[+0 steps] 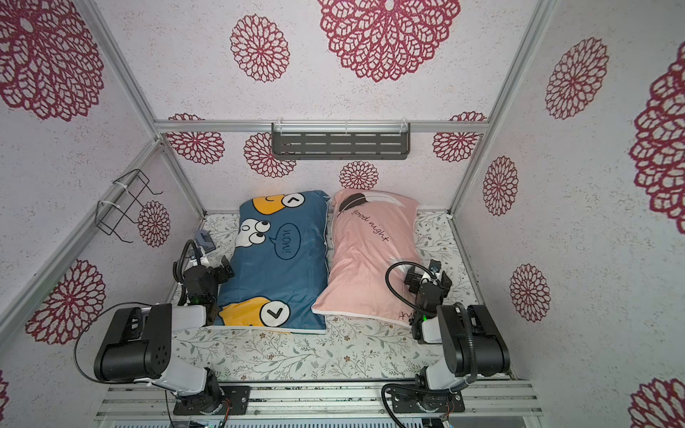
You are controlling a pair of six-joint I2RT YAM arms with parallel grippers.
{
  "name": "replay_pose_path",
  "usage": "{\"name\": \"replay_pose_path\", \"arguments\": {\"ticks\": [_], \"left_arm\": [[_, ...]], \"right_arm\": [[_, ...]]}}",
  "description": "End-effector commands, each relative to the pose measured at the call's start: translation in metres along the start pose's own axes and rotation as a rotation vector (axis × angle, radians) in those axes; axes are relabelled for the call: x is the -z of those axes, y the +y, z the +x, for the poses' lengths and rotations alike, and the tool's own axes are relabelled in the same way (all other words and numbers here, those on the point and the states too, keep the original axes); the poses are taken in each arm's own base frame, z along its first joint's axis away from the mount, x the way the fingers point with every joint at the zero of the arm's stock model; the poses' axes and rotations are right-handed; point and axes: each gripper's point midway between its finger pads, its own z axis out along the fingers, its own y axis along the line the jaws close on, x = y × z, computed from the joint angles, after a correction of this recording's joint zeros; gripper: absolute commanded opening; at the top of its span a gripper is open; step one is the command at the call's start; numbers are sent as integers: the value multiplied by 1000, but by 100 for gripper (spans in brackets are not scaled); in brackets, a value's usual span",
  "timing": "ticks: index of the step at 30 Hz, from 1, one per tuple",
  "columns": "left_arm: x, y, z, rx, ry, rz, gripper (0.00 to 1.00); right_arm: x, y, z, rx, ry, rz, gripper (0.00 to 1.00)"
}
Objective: Zip up pillowcases
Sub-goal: Reset both arms
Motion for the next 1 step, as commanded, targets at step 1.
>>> {"name": "replay_pose_path", "arguments": {"ticks": [1], "left_arm": [[2, 0, 0, -19, -14, 0, 98]], "right_arm": [[-2, -2, 5, 16, 22, 19, 99]]}}
